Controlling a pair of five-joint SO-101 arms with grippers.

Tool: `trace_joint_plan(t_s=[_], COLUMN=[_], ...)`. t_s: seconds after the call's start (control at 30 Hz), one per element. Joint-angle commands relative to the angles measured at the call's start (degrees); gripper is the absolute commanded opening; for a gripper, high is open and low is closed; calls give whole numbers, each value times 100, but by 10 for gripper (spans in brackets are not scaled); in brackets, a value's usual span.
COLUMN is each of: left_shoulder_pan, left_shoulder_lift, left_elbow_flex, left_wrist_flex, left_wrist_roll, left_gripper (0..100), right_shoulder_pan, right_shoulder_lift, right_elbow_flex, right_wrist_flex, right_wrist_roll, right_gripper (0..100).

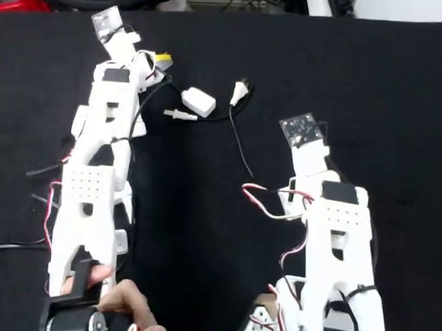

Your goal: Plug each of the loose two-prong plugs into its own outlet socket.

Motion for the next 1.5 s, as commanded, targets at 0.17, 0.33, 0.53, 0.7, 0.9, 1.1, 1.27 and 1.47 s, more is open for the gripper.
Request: trace_joint_plan(t_s=[0.17,0.33,0.53,0.7,0.9,1.1,1.27,1.47], left_shoulder_pan=[171,365,409,268,31,-22,66,31], left_shoulder_lift=[1345,1468,1468,1407,1020,352,-369,-765], left_elbow_flex=[-2607,-2607,-2607,-2914,-3556,-3574,-3574,-3521], left_wrist_flex=[527,563,721,1354,2734,3938,5002,5424], left_wrist_roll=[-105,-642,-1538,-1574,-1565,-1574,-1899,-2391], left_gripper=[321,255,30,30,29,29,29,28], right_shoulder_pan=[-79,-79,-70,-62,-53,-53,-53,-53], right_shoulder_lift=[22,22,22,13,-4,-13,-13,4], right_elbow_flex=[75,75,154,259,259,259,259,259], right_wrist_flex=[-387,-404,-589,-791,-800,-800,-782,-774], right_wrist_roll=[0,0,0,0,0,0,0,0], right_gripper=[12,12,12,12,12,12,12,12])
